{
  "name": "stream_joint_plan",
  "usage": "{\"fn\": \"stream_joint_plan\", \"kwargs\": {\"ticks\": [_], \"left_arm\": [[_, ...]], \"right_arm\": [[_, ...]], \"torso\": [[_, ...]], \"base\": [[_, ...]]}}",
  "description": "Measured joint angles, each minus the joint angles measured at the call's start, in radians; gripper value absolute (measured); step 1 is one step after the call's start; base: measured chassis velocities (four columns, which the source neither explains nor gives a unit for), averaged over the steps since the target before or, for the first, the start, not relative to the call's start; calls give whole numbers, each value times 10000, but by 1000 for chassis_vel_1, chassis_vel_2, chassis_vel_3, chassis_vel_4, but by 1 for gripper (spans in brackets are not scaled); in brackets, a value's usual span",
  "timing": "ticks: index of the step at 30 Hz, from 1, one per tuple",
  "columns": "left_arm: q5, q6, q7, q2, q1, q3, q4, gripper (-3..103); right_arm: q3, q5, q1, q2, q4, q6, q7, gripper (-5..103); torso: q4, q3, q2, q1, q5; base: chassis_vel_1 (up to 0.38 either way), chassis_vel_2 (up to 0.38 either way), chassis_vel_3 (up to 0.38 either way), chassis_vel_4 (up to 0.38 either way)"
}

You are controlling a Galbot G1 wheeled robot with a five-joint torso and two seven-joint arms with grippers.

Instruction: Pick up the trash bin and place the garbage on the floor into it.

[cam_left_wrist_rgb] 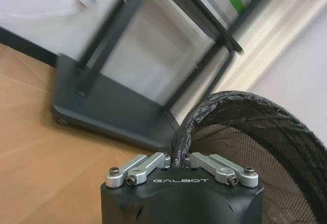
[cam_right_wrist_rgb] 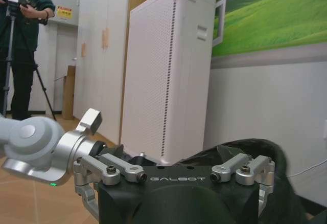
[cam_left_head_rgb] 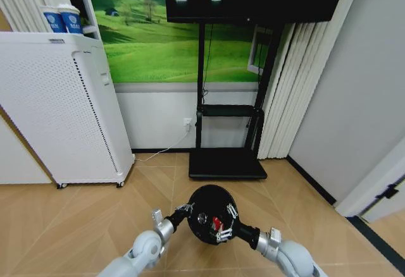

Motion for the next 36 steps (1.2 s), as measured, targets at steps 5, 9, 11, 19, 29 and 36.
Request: {"fn": "stream_joint_plan", "kwargs": {"ticks": [5,9,11,19,29,36], "left_arm": [[-337,-111,-564,-122,1054,-1836,-573,4],[-390,-115,-694,-128,1443,-2452,-803,4],[-586,-108,-1284,-103,2347,-3750,-1469,4],[-2031,688,-4909,-167,5052,-7405,-3986,4],[-3105,1349,-8348,-1353,8055,-9935,-6038,4],[-2734,1572,-8161,-2265,9129,-11298,-6094,4]], "right_arm": [[842,1115,-285,116,1261,24,317,100],[1036,1332,-291,123,1569,13,464,100],[1420,1568,-279,138,1879,9,830,100],[2718,935,-204,493,828,91,2430,100],[3078,661,-107,681,235,9,2917,100],[3733,684,-244,925,-291,130,2845,100]], "torso": [[-4,0,0,0,-3],[-4,-1,0,0,-5],[2,-1,1,0,-2],[-1,-1,1,-1,0],[3,-1,1,-1,-1],[-5,-1,1,-1,0]], "base": [[0,0,0,0],[0,0,0,0],[0,0,0,0],[0,0,0,0],[0,0,0,0],[0,0,0,0]]}}
